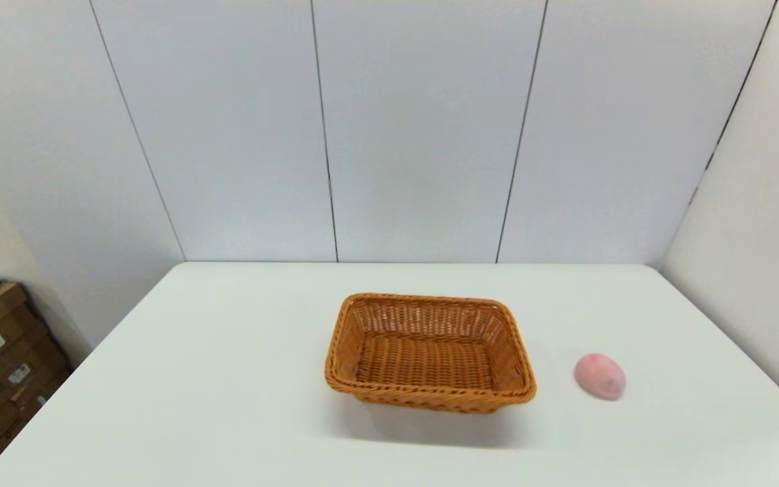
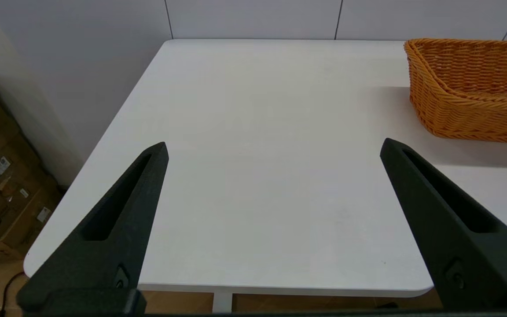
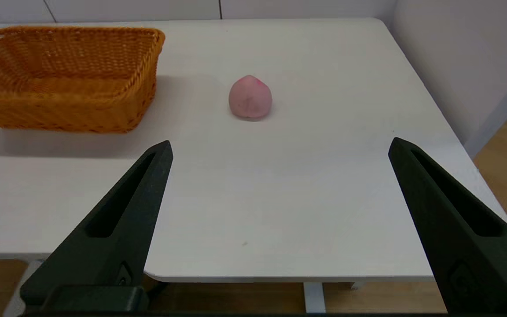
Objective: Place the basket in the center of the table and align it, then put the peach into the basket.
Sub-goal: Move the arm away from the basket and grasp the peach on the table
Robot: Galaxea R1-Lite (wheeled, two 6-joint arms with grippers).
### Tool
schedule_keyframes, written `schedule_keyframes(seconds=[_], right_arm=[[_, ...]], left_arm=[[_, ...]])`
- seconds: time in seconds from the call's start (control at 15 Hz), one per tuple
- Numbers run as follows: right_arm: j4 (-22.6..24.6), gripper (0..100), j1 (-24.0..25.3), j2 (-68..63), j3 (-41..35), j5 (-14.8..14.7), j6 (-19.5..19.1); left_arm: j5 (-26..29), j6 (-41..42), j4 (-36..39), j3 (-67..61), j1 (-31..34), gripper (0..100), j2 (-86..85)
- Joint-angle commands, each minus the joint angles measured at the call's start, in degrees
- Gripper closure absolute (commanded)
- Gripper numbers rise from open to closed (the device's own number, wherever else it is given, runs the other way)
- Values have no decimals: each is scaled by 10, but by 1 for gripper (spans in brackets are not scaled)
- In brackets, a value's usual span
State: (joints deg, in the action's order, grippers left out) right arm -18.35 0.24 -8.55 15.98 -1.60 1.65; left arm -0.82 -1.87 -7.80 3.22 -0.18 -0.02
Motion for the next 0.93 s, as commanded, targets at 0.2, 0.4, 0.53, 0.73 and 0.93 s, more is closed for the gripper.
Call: schedule_keyframes(seconds=[0.2,0.4,0.53,0.73,0.93], right_arm=[[-28,0,26,-532,287,11,28],[-25,0,42,-702,330,10,54],[-21,0,42,-796,351,12,80],[60,0,43,-880,349,10,86],[95,0,41,-953,366,8,86]], left_arm=[[-2,-9,-1,0,0,0,0],[-2,-9,-1,0,0,0,0],[-2,-10,-1,0,0,0,0],[-2,-11,-1,0,0,0,0],[-2,-13,-1,-1,0,0,0]])
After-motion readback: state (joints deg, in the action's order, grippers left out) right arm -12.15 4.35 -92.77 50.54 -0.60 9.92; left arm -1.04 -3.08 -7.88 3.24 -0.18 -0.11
